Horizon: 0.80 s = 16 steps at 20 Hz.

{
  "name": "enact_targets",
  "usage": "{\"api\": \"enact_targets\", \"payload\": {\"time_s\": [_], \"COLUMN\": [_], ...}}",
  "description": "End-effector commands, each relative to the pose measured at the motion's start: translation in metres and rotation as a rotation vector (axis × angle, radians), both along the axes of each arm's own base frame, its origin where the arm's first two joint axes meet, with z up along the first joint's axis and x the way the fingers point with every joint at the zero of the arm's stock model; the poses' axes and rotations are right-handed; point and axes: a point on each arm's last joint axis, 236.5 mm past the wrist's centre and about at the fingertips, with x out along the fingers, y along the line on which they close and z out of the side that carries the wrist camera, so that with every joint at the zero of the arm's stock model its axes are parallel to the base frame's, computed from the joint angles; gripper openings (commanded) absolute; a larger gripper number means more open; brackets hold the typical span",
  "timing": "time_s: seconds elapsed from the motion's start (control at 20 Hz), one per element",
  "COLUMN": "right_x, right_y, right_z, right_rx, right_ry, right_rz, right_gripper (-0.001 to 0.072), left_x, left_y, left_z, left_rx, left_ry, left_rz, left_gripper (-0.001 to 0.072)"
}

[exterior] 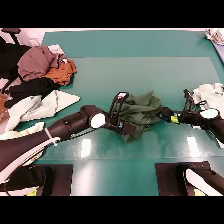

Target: Fold the shirts.

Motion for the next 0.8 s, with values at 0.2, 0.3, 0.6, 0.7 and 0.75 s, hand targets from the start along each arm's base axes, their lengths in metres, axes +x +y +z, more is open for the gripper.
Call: {"api": "enact_targets", "payload": {"time_s": [0.2, 0.3, 0.6, 0.7, 0.75], "right_x": [0.021, 0.024, 0.011, 0.009, 0.008], "right_y": [-0.036, -0.034, 0.023, 0.038, 0.042], "right_z": [0.058, 0.062, 0.012, 0.003, 0.001], "right_rx": [-0.029, -0.023, 0.006, -0.006, -0.008], "right_ry": [-0.160, -0.161, -0.010, -0.003, 0.001], "right_rz": [-0.073, -0.063, 0.108, 0.147, 0.157], "right_gripper": [0.0021, 0.0021, 0.0021, 0.0020, 0.0021], "left_x": [0.013, 0.001, -0.038, -0.044, -0.043], "left_y": [0.038, 0.023, -0.035, -0.045, -0.051], "left_z": [0.054, 0.051, 0.029, 0.010, 0.003], "left_rx": [0.047, 0.006, -0.071, -0.058, -0.068], "left_ry": [-0.126, -0.073, -0.036, 0.008, 0.028], "left_rz": [0.062, 0.027, -0.045, -0.024, -0.005], "left_gripper": [0.0033, 0.0529, 0.0720, 0.0720, 0.0720]}}
